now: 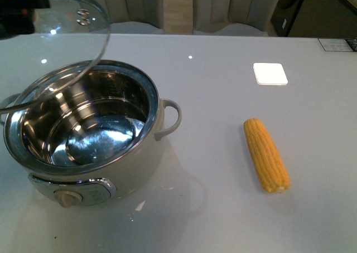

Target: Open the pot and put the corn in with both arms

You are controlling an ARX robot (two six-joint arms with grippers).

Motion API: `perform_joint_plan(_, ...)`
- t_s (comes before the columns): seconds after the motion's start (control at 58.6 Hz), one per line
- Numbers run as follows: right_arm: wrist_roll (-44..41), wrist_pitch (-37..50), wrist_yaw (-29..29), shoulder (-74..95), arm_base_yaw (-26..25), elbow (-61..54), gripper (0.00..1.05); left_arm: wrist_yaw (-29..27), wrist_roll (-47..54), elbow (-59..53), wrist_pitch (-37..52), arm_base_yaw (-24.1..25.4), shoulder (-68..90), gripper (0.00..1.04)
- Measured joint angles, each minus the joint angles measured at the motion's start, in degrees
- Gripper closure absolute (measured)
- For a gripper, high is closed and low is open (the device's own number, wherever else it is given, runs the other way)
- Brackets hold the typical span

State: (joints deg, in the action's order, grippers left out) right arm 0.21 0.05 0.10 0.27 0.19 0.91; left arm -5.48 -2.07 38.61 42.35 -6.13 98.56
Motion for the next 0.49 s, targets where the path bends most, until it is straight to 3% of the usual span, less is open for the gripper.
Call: perform_joint_plan(0.495, 0.0, 0.0, 0.02, 0.0, 0.0, 0.0, 0.09, 7.69, 6.12, -3.85, 6.78, 27.1, 3.39, 0.61)
